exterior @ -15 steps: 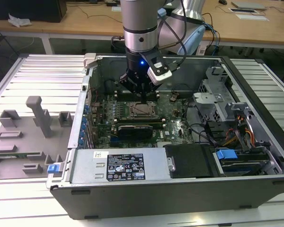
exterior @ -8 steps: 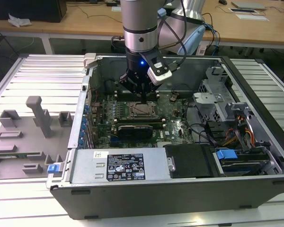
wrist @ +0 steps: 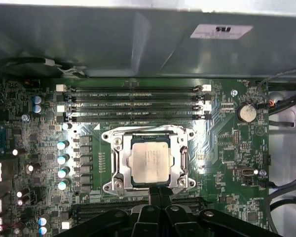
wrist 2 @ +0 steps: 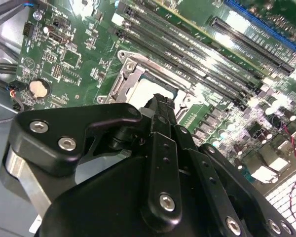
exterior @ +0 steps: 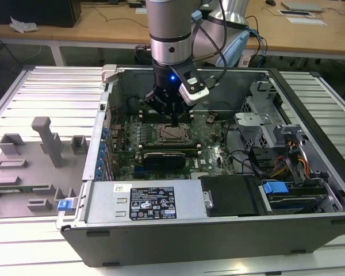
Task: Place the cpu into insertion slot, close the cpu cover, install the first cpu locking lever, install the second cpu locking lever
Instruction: 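Install the second cpu locking lever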
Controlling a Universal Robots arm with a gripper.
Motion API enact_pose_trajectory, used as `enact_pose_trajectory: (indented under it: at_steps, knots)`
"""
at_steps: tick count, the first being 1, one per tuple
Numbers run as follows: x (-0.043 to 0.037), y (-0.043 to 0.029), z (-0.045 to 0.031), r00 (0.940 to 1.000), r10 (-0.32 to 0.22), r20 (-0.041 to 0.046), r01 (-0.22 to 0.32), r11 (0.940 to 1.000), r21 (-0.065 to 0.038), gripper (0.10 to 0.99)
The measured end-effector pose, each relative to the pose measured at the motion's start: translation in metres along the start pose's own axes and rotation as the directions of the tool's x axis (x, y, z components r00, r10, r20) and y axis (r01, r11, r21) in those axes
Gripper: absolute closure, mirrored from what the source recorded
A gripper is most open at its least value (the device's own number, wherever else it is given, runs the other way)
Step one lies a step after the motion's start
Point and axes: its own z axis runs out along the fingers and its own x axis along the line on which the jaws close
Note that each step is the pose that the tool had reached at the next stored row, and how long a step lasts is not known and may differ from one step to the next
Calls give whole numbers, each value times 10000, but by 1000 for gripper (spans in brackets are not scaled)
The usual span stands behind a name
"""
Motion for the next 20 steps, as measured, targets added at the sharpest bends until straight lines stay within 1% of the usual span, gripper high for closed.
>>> enact_pose_trajectory:
  at_steps: [1,2,4,6,15,16,18,20]
  knots:
    - [5,-37,-1,10000,1,0,-1,10000,0,980]
    - [15,-87,-2,10000,0,0,0,10000,0,980]
    - [30,-149,-2,10000,-1,-1,1,10000,1,980]
    - [44,-185,-2,10000,0,0,0,10000,0,980]
    - [49,-204,4,10000,1,0,-1,10000,-7,980]
    - [50,-205,15,10000,3,-1,-3,10000,-39,980]
    - [54,-209,31,10000,7,-2,-7,10000,-71,980]
    - [69,-221,64,10000,15,-2,-15,9999,-142,980]
